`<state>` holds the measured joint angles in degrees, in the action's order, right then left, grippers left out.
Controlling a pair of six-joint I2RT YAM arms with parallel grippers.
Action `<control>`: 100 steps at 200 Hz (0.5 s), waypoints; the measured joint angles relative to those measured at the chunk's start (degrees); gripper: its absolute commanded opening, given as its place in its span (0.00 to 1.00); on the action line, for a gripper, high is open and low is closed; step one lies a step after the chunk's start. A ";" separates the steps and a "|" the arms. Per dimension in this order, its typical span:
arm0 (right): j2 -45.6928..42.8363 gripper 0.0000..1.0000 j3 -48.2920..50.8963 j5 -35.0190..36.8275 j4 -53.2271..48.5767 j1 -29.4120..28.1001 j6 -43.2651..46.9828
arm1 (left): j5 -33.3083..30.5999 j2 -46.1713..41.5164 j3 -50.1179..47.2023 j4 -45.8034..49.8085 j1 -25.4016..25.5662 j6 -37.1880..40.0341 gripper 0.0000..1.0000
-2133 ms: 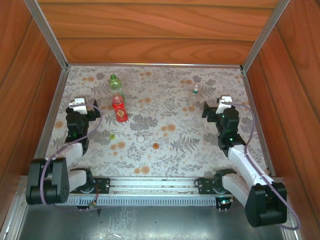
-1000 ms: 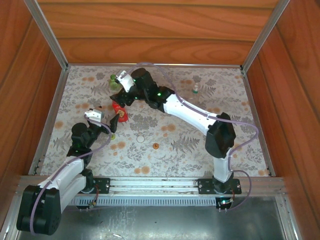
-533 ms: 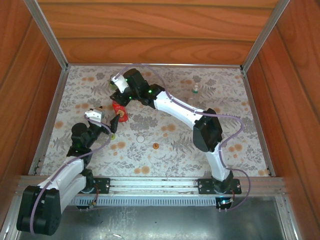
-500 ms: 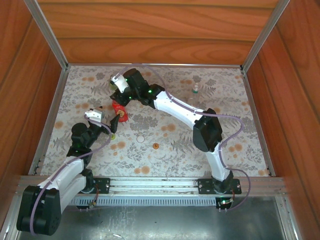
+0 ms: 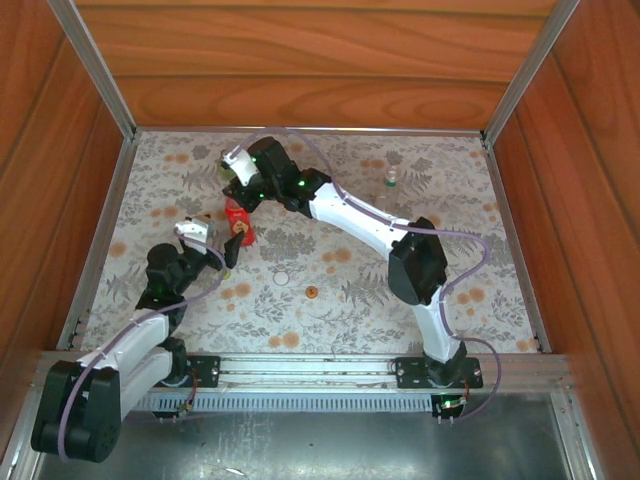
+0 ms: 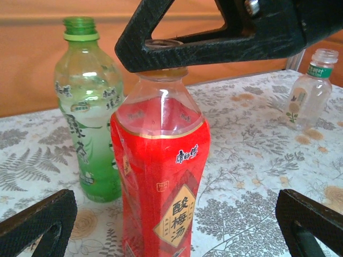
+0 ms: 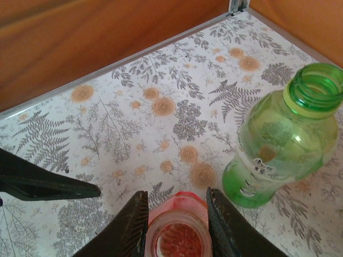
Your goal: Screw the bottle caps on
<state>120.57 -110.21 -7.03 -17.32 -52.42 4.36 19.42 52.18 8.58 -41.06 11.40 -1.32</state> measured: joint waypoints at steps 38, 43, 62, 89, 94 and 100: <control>-6.54 0.26 8.39 4.48 0.57 0.22 3.10 | -0.02 5.53 3.32 -0.02 5.46 1.81 1.00; -7.50 0.25 9.55 5.01 0.72 0.35 3.37 | 0.02 6.32 3.78 -0.02 6.21 2.19 1.00; -11.63 0.25 15.30 6.88 1.99 1.33 4.17 | 0.74 9.27 5.57 -0.02 8.13 3.06 1.00; -17.11 0.25 22.45 8.09 3.69 3.96 4.63 | 1.92 13.40 8.74 -0.02 9.68 3.06 1.00; -18.14 0.25 23.78 8.35 4.09 4.39 4.63 | 2.03 14.12 9.38 -0.02 9.90 3.06 1.00; -19.21 0.25 25.14 8.50 4.48 4.87 4.66 | 2.19 15.08 10.25 -0.02 10.34 3.02 1.00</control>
<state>101.36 -85.08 1.48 -12.84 -47.55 9.02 21.61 67.26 18.83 -41.08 21.74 1.69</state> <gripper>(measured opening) 0.303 0.999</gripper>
